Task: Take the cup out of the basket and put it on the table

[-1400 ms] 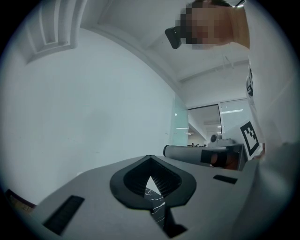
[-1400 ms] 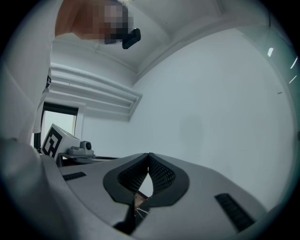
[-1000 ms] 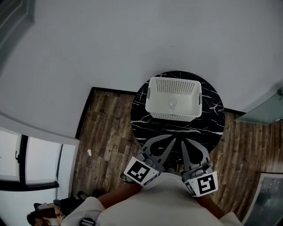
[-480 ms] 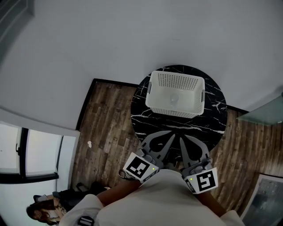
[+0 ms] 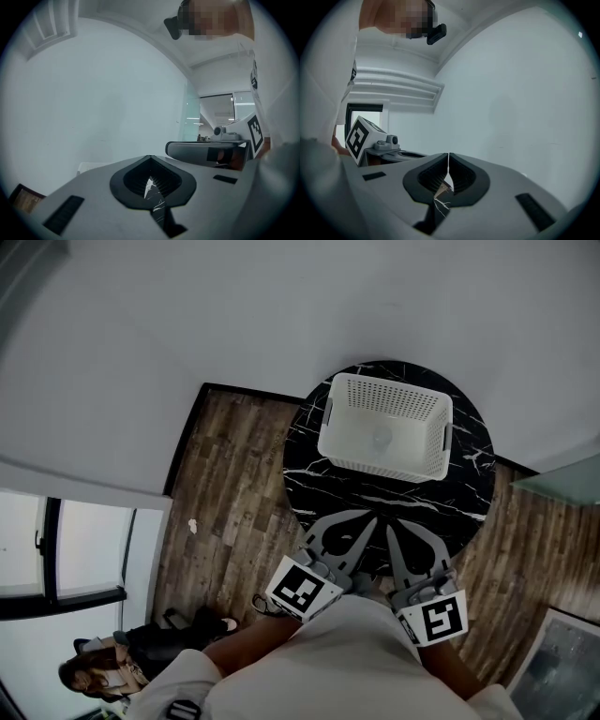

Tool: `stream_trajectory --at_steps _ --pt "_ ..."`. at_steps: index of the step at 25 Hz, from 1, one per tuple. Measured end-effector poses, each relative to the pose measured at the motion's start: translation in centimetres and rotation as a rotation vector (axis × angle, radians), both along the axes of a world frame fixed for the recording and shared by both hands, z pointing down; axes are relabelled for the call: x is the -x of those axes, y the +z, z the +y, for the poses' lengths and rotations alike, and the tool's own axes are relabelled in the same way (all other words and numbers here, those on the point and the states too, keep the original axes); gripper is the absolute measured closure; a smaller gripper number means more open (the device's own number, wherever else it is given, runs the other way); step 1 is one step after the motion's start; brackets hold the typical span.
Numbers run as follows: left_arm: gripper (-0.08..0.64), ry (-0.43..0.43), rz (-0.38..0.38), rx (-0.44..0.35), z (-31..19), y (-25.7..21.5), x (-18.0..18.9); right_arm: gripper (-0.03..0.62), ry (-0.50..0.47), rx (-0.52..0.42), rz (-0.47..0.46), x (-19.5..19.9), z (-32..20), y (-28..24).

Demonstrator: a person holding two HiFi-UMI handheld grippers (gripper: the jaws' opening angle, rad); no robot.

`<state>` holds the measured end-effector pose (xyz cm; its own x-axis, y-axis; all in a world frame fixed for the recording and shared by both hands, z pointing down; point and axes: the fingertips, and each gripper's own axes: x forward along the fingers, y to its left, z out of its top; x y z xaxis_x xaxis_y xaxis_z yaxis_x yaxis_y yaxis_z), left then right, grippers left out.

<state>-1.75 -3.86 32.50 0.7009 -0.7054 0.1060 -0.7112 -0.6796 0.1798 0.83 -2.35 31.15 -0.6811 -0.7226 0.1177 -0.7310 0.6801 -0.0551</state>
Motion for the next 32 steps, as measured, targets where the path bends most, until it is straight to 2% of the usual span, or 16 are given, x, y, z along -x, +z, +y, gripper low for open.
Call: stream_trajectory --at_steps 3,6,10,21,25,32 --pt "0.561 0.008 -0.006 0.013 -1.0 0.8 0.2 0.584 -0.009 0.019 -0.005 0.6 -1.1 0.5" --pt "0.561 0.011 -0.005 0.015 -2.0 1.1 0.5 0.584 -0.036 0.021 0.031 1.2 -2.0 1.3" --pt "0.561 -0.001 -0.007 0.036 -3.3 2.3 0.9 0.583 0.000 0.040 0.013 1.6 -3.6 1.5" --pt "0.561 -0.036 -0.061 0.093 -7.7 6.0 3.1 0.583 -0.083 0.053 0.165 2.3 -7.9 5.9" --pt "0.561 -0.024 -0.054 0.115 -8.7 7.3 3.0 0.581 -0.109 0.045 0.214 3.1 -9.1 7.4" --pt "0.561 -0.019 -0.118 0.150 -10.8 9.9 2.8 0.581 -0.158 0.066 0.354 3.2 -11.2 10.9"
